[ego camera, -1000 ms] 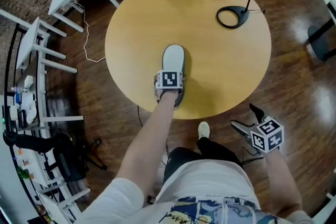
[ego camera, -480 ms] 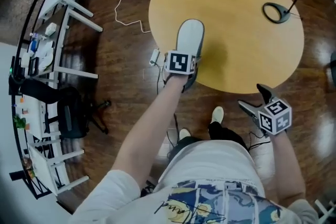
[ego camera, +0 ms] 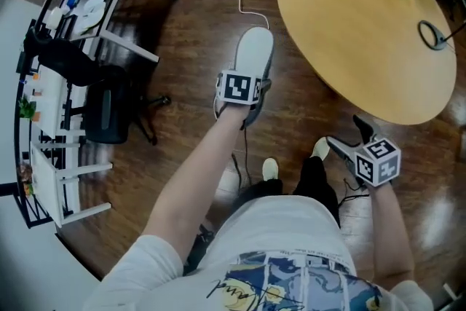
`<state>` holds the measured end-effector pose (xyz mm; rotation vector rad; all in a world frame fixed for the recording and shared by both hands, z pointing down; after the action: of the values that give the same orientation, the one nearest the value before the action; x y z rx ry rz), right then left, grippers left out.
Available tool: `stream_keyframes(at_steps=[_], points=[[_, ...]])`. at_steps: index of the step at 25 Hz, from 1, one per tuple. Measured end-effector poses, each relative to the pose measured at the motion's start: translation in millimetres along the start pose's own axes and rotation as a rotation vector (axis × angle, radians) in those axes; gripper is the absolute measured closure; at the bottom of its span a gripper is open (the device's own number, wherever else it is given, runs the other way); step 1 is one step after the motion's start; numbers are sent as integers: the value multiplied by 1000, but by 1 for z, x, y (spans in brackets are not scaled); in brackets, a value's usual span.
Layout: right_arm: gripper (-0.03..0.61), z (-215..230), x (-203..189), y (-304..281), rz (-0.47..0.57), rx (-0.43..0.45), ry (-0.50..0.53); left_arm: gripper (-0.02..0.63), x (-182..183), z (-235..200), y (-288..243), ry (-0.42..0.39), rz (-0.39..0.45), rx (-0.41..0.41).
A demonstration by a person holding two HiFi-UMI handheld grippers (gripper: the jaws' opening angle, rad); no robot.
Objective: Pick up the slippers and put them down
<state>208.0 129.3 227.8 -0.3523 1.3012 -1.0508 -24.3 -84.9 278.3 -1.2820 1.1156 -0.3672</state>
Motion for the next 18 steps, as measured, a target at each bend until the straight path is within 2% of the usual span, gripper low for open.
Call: stream_keyframes(at_steps=[5, 7, 10, 13, 18], points=[[138, -43, -19, -59, -52, -6, -17, 133, -76, -64, -30, 91, -73, 9], [138, -48, -30, -80, -94, -1, -17, 133, -99, -76, -53, 128, -100, 5], [142, -48, -43, -114, -149, 20, -9, 133, -134, -98, -99, 171, -170, 54], [149, -32, -60, -163, -177, 41, -4, 135, -159, -110, -171, 204, -185, 44], [149, 36, -93, -282, -213, 37, 19, 135, -183, -126, -334, 229, -172, 31]])
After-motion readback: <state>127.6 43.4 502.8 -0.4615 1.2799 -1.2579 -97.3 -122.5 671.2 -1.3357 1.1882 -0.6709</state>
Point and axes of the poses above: the fingertips, and each gripper's own axes: y backward along the fingers, z to its right, x out of its top, the point moved 4 cm from there along y, backward along the fingers, and after that the axes turned 5 degrees about -z, right-handed, at the moved point
